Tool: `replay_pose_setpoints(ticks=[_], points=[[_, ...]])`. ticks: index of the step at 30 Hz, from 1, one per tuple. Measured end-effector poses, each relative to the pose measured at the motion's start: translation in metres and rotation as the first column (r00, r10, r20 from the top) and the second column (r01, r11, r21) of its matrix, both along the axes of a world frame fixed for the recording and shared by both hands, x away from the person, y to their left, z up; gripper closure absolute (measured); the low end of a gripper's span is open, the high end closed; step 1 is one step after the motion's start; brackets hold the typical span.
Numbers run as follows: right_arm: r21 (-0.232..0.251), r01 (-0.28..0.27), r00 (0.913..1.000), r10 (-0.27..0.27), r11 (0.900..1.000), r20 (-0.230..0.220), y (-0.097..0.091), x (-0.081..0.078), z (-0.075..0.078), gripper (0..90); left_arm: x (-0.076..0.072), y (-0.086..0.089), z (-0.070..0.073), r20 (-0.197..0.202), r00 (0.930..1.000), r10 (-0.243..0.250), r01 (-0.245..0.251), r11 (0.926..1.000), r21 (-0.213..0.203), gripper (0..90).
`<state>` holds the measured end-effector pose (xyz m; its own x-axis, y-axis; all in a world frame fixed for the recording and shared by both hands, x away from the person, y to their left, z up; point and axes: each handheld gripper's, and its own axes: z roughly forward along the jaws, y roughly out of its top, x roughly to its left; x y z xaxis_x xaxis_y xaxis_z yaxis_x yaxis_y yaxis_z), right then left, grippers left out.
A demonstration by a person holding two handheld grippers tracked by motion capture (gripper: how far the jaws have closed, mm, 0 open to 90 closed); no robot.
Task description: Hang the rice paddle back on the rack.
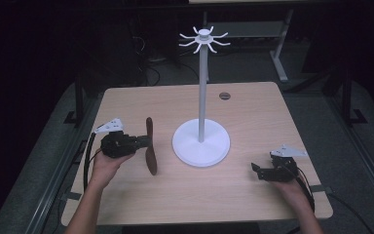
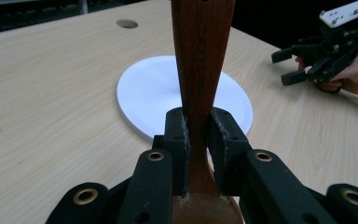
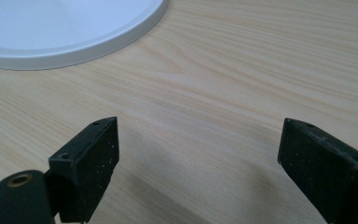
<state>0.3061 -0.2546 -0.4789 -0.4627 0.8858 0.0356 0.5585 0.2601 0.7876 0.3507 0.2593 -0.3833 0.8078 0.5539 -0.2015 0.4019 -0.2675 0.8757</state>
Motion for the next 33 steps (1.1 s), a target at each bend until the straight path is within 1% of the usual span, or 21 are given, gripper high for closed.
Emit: replay_pose_setpoints(ticks=[1,5,7,13,14,16,17,19,24,25,27,28,30,31,33], points=[[0.001,0.000,1.0000,0.000,1.0000,0.000,0.000,0.000,0.000,12.2,0.000,0.000,0.000,0.003,1.0000,0.000,0.000,0.9999,-0.011,77.6],[0.000,0.001,1.0000,-0.001,1.0000,-0.001,0.000,0.000,0.000,12.2,-0.001,0.000,0.004,0.019,0.9998,-0.002,0.003,0.9996,-0.028,77.6],[0.001,0.001,1.0000,-0.001,1.0000,-0.002,0.000,0.000,0.000,12.2,-0.002,-0.001,0.006,0.017,0.9999,0.000,0.001,0.9989,-0.046,77.6],[0.005,0.003,1.0000,-0.003,1.0000,-0.001,0.000,0.000,0.000,12.2,-0.003,-0.003,0.018,0.030,0.9995,0.002,-0.001,0.9991,-0.043,77.6],[0.005,0.003,1.0000,-0.003,1.0000,-0.001,0.000,0.000,0.000,12.2,-0.003,-0.003,0.018,0.030,0.9995,0.002,-0.001,0.9991,-0.043,77.6],[0.006,0.003,1.0000,-0.003,1.0000,0.000,-0.001,0.000,0.000,12.2,-0.002,-0.003,0.026,0.034,0.9994,0.002,-0.001,0.9991,-0.043,77.6],[0.006,0.003,1.0000,-0.003,1.0000,0.001,-0.001,0.000,0.000,12.2,-0.002,-0.003,0.026,0.034,0.9994,0.002,-0.001,0.9991,-0.043,77.6],[0.007,0.004,1.0000,-0.004,1.0000,0.002,-0.001,0.000,0.000,12.2,0.000,-0.004,0.035,0.045,0.9990,-0.001,0.004,0.9986,-0.052,77.6],[0.008,0.004,1.0000,-0.004,1.0000,0.003,-0.001,0.000,0.000,12.2,0.004,-0.008,0.054,0.070,0.9975,-0.012,0.016,0.9982,-0.057,77.6],[0.010,0.006,1.0000,-0.006,0.9999,0.002,-0.001,0.000,0.000,12.2,0.004,-0.008,0.054,0.070,0.9975,-0.012,0.016,0.9982,-0.057,77.6],[0.009,0.005,1.0000,-0.005,0.9999,0.003,-0.001,0.000,0.000,12.2,0.006,-0.010,0.063,0.080,0.9965,-0.024,0.028,0.9982,-0.054,77.5],[0.009,0.004,1.0000,-0.004,1.0000,0.004,-0.001,0.000,0.000,12.2,0.007,-0.013,0.070,0.085,0.9961,-0.024,0.029,0.9980,-0.055,77.6],[0.009,0.003,1.0000,-0.003,1.0000,0.005,-0.001,0.000,0.000,12.2,0.008,-0.015,0.077,0.091,0.9953,-0.034,0.038,0.9979,-0.052,77.6],[0.009,0.003,1.0000,-0.003,1.0000,0.005,-0.001,0.000,0.000,12.2,0.008,-0.015,0.077,0.091,0.9953,-0.034,0.038,0.9979,-0.052,77.6],[0.010,0.004,1.0000,-0.004,0.9999,0.005,-0.001,0.000,0.000,12.2,0.010,-0.018,0.084,0.096,0.9945,-0.042,0.046,0.9979,-0.046,77.6]])
